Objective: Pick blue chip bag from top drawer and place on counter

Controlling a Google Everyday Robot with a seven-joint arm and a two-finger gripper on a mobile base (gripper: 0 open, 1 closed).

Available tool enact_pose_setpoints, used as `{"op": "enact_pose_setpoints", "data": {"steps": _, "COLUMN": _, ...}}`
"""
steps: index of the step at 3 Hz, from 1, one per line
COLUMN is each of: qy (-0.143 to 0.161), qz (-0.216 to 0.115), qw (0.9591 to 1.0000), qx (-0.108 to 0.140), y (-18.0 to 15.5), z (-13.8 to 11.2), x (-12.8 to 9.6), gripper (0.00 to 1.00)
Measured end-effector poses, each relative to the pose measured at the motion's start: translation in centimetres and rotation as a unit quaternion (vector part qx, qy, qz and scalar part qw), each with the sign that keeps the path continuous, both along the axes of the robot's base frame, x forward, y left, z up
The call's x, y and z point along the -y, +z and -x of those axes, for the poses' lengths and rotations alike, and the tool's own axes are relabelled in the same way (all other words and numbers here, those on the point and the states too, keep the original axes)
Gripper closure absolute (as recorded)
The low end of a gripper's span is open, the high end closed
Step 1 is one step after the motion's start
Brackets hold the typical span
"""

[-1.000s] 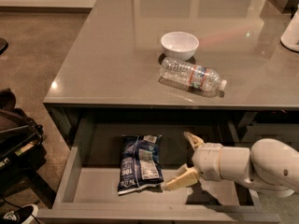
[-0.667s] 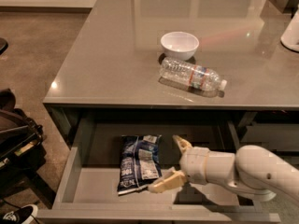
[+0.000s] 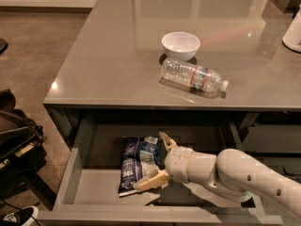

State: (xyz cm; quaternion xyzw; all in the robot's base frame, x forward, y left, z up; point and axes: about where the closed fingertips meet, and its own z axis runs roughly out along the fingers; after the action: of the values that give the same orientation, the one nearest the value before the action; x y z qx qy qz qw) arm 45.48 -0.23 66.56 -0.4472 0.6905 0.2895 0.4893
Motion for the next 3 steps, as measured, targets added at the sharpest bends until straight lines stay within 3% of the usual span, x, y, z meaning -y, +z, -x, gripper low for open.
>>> {"op": "enact_pose_setpoints", "data": {"steps": 1, "qy": 0.015, "qz": 0.045, "qw": 0.9978, "qx": 0.046, "y": -1.4, "z": -1.1, "x": -1.6, "gripper": 0.00}}
{"op": "enact_pose_setpoints", "data": {"steps": 2, "qy": 0.008, "qz": 0.075, "qw": 0.9938, "qx": 0.081, "y": -3.1, "z": -1.7, "x": -2.5, "gripper": 0.00}}
{"op": "enact_pose_setpoints", "data": {"steps": 3, "qy": 0.008, "qz": 0.075, "qw": 0.9938, "qx": 0.081, "y": -3.1, "z": -1.7, "x": -2.5, "gripper": 0.00}}
